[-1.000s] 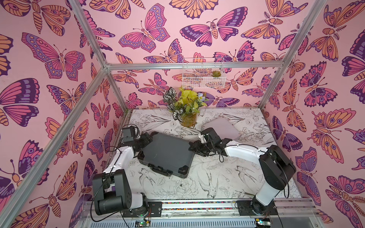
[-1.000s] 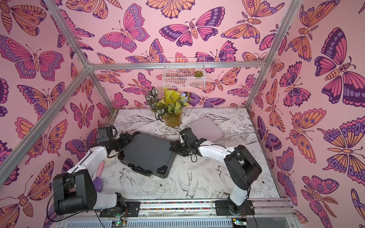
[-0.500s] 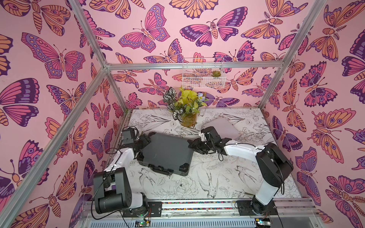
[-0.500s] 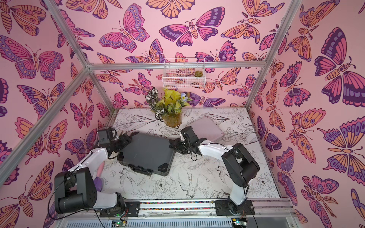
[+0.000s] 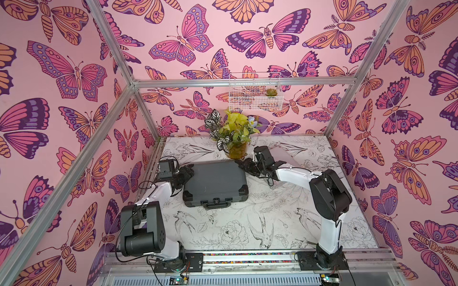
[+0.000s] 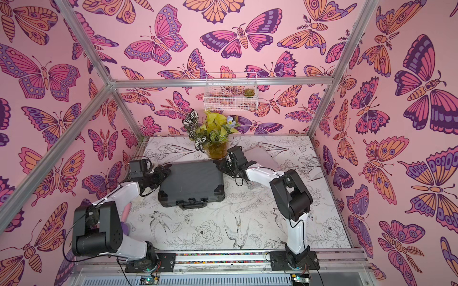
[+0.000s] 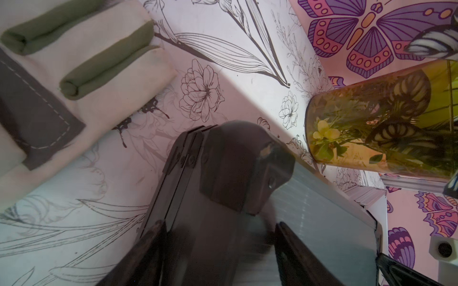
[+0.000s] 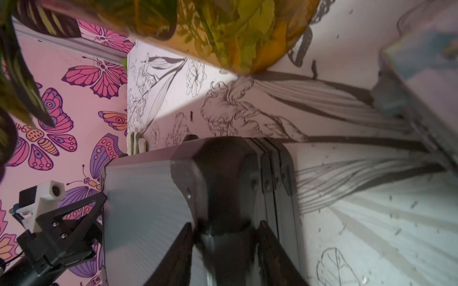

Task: Open the poker set cases
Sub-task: Adjust the poker set case at the center of the board.

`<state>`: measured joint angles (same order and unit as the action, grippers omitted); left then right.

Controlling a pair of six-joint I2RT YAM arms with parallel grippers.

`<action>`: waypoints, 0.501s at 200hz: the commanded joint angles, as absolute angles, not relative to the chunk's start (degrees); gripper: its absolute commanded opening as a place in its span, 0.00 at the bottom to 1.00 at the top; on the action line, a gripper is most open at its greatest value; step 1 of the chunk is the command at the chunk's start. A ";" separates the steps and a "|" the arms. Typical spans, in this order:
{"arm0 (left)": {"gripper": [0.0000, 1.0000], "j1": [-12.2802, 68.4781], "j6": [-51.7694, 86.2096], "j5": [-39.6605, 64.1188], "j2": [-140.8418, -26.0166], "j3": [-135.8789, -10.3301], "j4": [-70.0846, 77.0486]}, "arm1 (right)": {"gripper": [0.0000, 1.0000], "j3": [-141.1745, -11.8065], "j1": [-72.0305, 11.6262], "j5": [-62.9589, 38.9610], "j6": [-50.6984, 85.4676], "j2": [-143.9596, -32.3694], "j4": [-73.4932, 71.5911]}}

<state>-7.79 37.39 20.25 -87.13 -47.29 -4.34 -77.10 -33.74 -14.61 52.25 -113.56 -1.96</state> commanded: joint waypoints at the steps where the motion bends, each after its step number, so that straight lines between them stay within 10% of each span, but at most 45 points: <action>1: 0.68 -1.68 40.30 35.60 -94.97 -45.30 -16.17 | 0.42 -80.18 -38.59 -24.78 51.30 -119.22 -3.75; 100: 0.68 -1.70 42.05 36.94 -97.26 -47.90 -14.15 | 0.42 -85.70 -37.91 -25.80 53.12 -125.06 -5.36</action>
<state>-7.79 39.31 21.52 -92.23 -52.14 -3.11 -84.75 -32.45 -11.90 52.21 -120.05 -4.21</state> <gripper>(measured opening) 0.678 0.423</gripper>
